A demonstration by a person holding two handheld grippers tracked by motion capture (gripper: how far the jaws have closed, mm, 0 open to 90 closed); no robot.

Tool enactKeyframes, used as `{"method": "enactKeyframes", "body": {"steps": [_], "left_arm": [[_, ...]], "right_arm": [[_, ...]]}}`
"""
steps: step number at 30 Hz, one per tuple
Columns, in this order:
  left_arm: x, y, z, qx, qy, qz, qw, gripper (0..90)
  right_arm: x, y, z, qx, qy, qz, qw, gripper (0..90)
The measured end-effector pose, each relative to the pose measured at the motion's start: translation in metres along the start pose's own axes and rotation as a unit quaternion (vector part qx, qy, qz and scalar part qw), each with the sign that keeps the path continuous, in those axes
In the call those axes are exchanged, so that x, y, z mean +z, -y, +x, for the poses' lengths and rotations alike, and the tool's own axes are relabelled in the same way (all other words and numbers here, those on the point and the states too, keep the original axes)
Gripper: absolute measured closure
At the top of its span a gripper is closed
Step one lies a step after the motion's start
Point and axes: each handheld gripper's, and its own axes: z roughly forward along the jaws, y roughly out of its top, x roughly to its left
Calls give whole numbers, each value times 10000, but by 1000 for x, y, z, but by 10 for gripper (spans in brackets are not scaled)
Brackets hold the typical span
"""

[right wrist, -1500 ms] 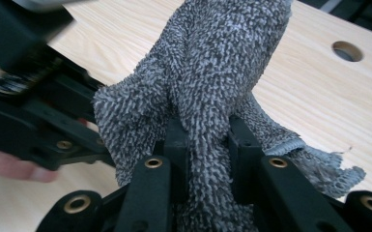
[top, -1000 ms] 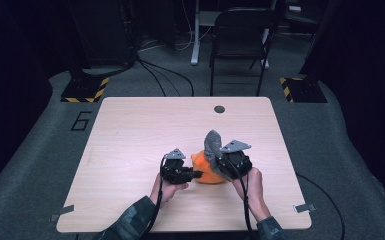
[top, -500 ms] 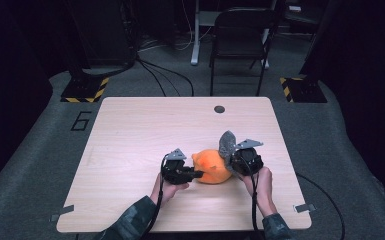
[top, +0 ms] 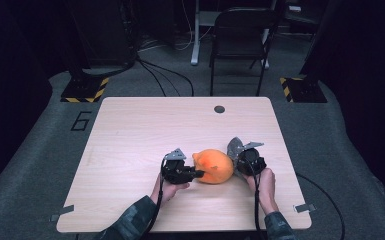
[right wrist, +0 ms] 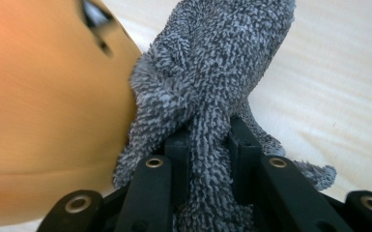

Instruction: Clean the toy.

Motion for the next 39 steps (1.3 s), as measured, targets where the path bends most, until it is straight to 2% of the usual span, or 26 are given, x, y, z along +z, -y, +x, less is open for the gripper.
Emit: {"method": "enactKeyframes", "body": {"steps": [3,5,10,14,17,20,21,22,24,25,26,27,28,29,30,32,33,34,36,39], "left_arm": [[-1,0,1,-25,10,-5,10000,746],[-1,0,1,-24,6,-10,10000,745],[0,0,1,1,-2,10,10000,744],[0,0,0,2,-26,1,10000,743],[0,0,0,40,-41,0,10000,743],[0,0,-1,66,-62,14,10000,742],[0,0,-2,96,-69,24,9999,741],[1,0,-2,133,-83,21,9999,740],[0,0,-2,161,-70,47,9998,740],[0,-1,-2,209,-87,65,9997,740],[0,0,-3,180,-101,37,9998,740],[1,0,-4,187,-105,24,9998,740],[1,-1,-4,193,-115,17,9997,740],[0,-1,-4,242,-126,51,9996,740],[1,-1,-5,217,-119,31,9997,740],[1,-1,-6,240,-138,39,9996,740],[1,-1,-6,251,-150,62,9996,740],[2,0,-5,239,-165,85,9995,740],[2,0,-4,199,-124,67,9997,740],[2,0,-4,236,-119,84,9996,740]], "right_arm": [[13,6,0,-17,-3,343,9994,745],[13,6,-1,-35,-7,324,9995,745],[-9,-1,-8,75,73,-53,9999,745],[-37,-8,-12,236,-42,-480,9986,745],[-60,-15,-6,200,-258,-959,9949,745],[-78,-23,12,-1,-589,-1270,9902,745],[-81,-25,18,-48,-662,-1317,9891,745],[-86,-29,29,-177,-806,-1415,9865,745],[-90,-32,41,-278,-992,-1515,9831,745],[-92,-32,46,-286,-1103,-1549,9813,745],[-93,-34,51,-282,-1312,-1611,9778,745],[-94,-34,55,-299,-1368,-1595,9772,745],[-93,-35,60,-311,-1513,-1614,9747,745],[-92,-35,62,-317,-1567,-1603,9740,745],[-90,-35,66,-413,-1522,-1545,9753,745],[-80,-33,72,-555,-1335,-1374,9799,744],[-74,-31,74,-646,-1157,-1279,9829,745],[-69,-30,76,-764,-985,-1236,9845,745],[-66,-29,75,-774,-960,-1224,9848,745],[-67,-28,71,-857,-776,-1180,9863,744]]}}
